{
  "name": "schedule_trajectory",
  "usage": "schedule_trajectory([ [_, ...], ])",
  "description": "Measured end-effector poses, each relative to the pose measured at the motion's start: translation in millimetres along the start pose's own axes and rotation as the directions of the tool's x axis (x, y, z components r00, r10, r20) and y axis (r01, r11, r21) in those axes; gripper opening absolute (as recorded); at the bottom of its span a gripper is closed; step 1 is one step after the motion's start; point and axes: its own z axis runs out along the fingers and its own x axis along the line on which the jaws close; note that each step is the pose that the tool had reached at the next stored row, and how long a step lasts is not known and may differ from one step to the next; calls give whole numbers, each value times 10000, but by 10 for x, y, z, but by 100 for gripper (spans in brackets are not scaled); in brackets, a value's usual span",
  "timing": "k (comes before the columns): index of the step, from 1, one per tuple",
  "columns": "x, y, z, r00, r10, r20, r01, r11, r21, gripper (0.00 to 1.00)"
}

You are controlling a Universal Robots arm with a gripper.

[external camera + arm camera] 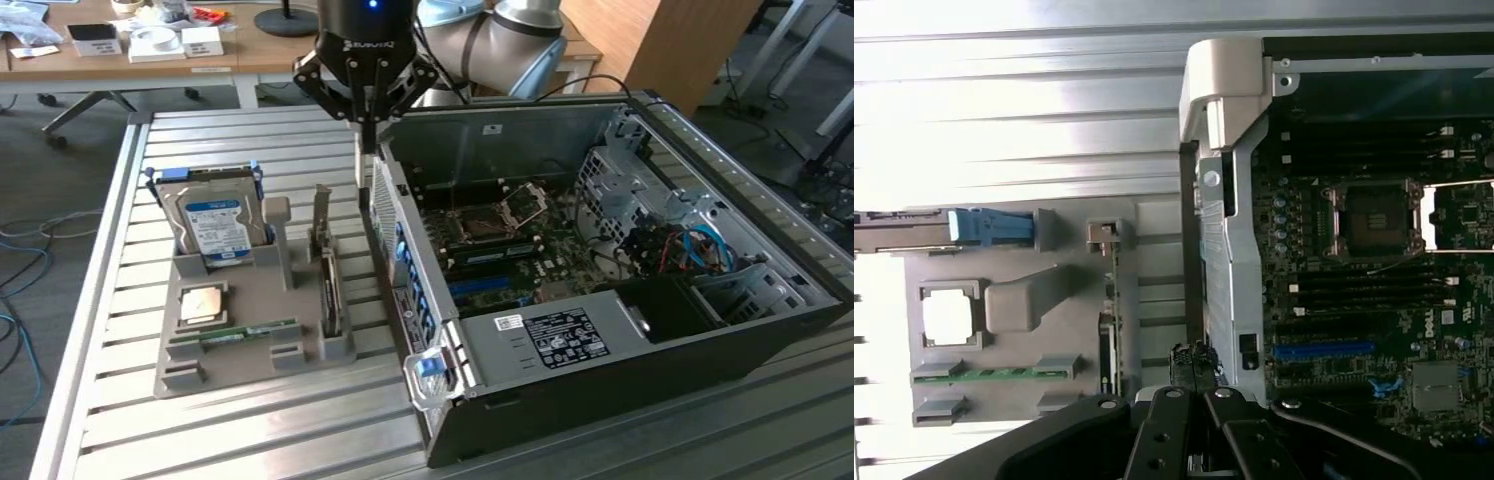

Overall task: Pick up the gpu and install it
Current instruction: 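Reach for the gpu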

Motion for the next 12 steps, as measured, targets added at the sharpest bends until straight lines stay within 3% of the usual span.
schedule_trajectory([
  [12,290,-7,2,10000,2,1,-2,10000,0,11],
])
